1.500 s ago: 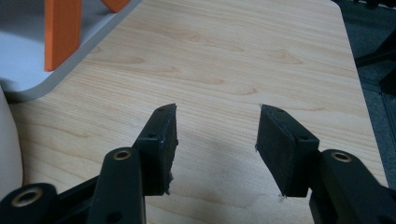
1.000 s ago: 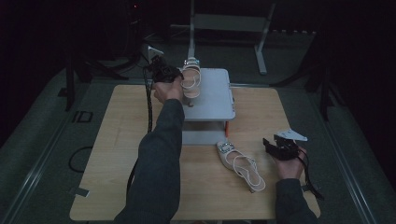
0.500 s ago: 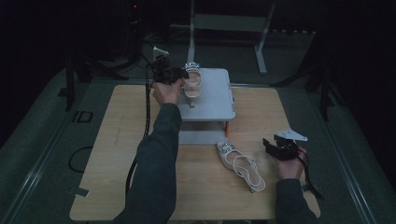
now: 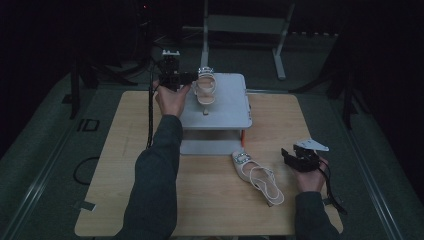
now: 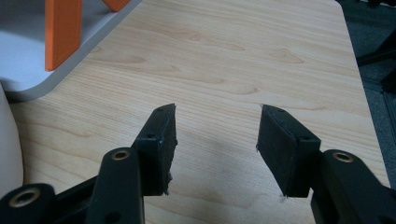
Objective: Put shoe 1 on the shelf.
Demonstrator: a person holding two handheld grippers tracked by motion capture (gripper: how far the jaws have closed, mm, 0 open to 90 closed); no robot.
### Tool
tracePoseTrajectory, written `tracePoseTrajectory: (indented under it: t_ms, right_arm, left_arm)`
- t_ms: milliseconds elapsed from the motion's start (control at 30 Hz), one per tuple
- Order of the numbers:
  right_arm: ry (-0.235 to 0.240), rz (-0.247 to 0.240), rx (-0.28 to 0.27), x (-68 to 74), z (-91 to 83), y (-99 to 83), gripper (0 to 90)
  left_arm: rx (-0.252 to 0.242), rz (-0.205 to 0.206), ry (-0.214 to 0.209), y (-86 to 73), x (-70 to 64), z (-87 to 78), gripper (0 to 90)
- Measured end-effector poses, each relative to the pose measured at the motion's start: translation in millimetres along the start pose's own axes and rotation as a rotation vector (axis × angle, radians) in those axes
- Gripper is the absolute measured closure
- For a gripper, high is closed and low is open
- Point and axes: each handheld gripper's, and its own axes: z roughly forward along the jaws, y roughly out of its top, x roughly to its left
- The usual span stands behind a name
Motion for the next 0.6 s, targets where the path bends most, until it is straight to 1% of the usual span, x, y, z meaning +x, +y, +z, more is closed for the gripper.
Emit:
tracePoseTrajectory:
  t_ms: [33, 67, 133, 267, 300, 333, 400, 533, 600]
  right_arm:
    - [0.001, 0.000, 0.002, 0.1, 0.3, -0.1, 46.8]
    - [0.001, 0.000, 0.002, 0.1, 0.3, -0.1, 46.8]
    - [0.002, -0.003, 0.002, 0.3, 0.3, 0.0, 46.7]
    - [-0.001, -0.002, 0.005, 0.0, -0.1, -0.9, 46.7]
    - [-0.001, -0.002, 0.005, -0.1, -0.3, -1.0, 46.7]
    - [-0.001, -0.002, 0.005, -0.1, -0.3, -1.0, 46.7]
    - [-0.001, 0.000, 0.001, -0.5, -0.9, -0.8, 46.7]
    - [-0.002, -0.002, 0.003, -0.2, -0.8, -1.2, 46.7]
    - [0.000, -0.007, 0.006, 0.6, -0.4, -1.2, 46.7]
  left_arm:
    - [0.013, 0.013, 0.023, -0.1, 2.2, -3.5, 49.2]
    - [0.013, 0.013, 0.023, -0.1, 2.2, -3.5, 50.1]
    - [0.022, 0.040, 0.028, -0.5, 4.4, -7.8, 50.8]
    - [0.034, 0.118, 0.035, -2.1, 5.1, -17.4, 50.9]
    - [0.035, 0.155, 0.040, -3.3, 4.7, -23.0, 50.8]
    - [0.035, 0.155, 0.040, -3.3, 4.7, -23.0, 50.8]
    - [0.035, 0.181, 0.042, -4.9, 4.7, -28.5, 50.8]
    - [0.033, 0.230, 0.060, -8.1, 2.8, -37.4, 50.8]
    - [0.025, 0.243, 0.077, -10.4, 2.6, -41.1, 50.8]
